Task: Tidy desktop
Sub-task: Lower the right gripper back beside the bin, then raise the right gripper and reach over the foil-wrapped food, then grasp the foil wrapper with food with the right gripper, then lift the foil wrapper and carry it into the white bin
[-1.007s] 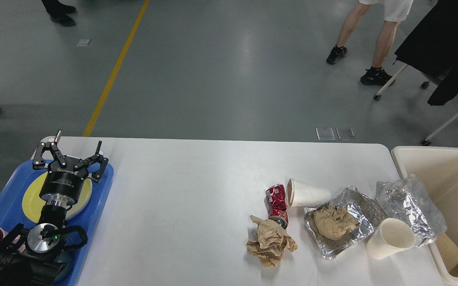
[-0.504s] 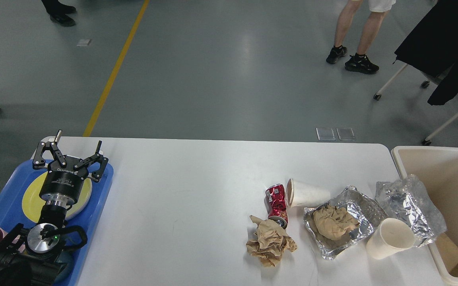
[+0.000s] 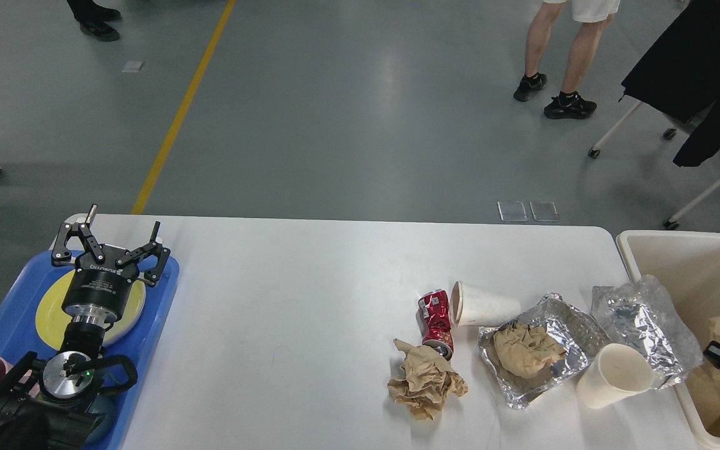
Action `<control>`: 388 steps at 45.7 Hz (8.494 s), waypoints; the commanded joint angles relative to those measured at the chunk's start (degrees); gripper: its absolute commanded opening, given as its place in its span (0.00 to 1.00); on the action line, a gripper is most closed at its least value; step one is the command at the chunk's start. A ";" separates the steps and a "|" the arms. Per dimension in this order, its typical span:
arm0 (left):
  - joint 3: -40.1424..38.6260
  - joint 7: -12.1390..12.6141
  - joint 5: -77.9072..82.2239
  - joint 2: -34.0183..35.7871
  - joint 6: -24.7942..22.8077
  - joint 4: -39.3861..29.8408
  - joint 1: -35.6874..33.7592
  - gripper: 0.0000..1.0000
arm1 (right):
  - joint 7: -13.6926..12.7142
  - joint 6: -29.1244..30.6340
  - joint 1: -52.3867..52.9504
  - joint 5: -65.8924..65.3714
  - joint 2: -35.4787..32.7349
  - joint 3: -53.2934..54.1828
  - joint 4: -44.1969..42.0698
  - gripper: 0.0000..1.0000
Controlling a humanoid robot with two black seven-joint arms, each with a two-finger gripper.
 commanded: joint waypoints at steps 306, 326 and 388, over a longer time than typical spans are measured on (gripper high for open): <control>0.00 0.00 0.00 -0.06 -0.09 0.06 0.00 0.97 | -3.17 -1.91 36.37 -16.78 24.99 -20.84 49.51 0.00; 0.00 0.00 0.00 -0.06 -0.09 -0.02 0.00 0.97 | -4.93 1.86 52.79 -7.47 21.21 -23.12 60.05 0.00; 0.00 0.00 0.00 -0.06 0.00 -0.02 0.00 0.97 | 6.23 17.95 79.10 5.28 -2.51 -56.87 56.91 0.00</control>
